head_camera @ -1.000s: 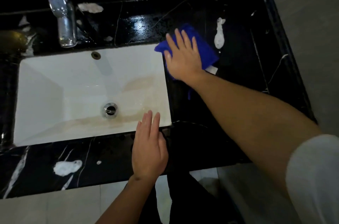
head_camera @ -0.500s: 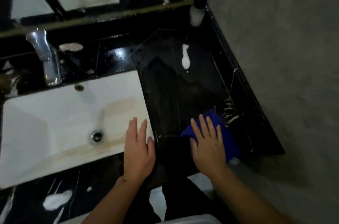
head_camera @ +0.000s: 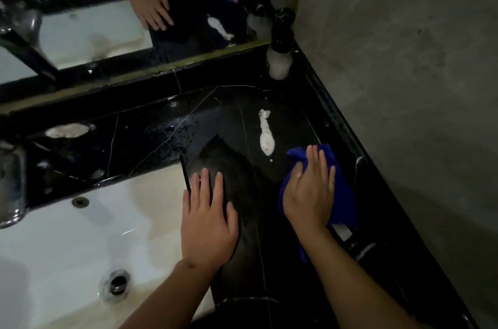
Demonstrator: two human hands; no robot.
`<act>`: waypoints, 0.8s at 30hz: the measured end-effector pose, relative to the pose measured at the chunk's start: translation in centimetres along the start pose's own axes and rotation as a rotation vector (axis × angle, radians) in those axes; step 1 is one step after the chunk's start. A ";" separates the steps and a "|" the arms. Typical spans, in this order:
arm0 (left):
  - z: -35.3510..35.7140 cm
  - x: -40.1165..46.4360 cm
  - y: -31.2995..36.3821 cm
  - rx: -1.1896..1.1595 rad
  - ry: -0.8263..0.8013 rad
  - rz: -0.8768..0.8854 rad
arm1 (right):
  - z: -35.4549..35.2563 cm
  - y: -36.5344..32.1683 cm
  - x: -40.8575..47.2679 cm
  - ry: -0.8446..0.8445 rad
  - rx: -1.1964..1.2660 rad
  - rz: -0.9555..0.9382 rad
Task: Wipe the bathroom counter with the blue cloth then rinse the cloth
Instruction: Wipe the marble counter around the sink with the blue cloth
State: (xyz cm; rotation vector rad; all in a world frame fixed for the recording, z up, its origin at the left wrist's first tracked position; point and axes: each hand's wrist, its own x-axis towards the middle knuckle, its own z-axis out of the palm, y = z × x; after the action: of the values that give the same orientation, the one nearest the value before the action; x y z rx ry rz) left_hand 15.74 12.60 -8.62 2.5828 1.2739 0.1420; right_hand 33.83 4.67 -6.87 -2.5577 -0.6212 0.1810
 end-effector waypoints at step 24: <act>0.0 0.5 -0.5 -0.127 0.030 0.017 | 2.4 -5.9 5.9 -0.349 -0.412 -0.552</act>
State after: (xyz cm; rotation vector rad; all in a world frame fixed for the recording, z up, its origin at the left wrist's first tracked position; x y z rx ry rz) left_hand 15.66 13.30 -8.79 2.4926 1.2125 0.2570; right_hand 36.11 13.00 -6.10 -2.6257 -1.6110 0.3367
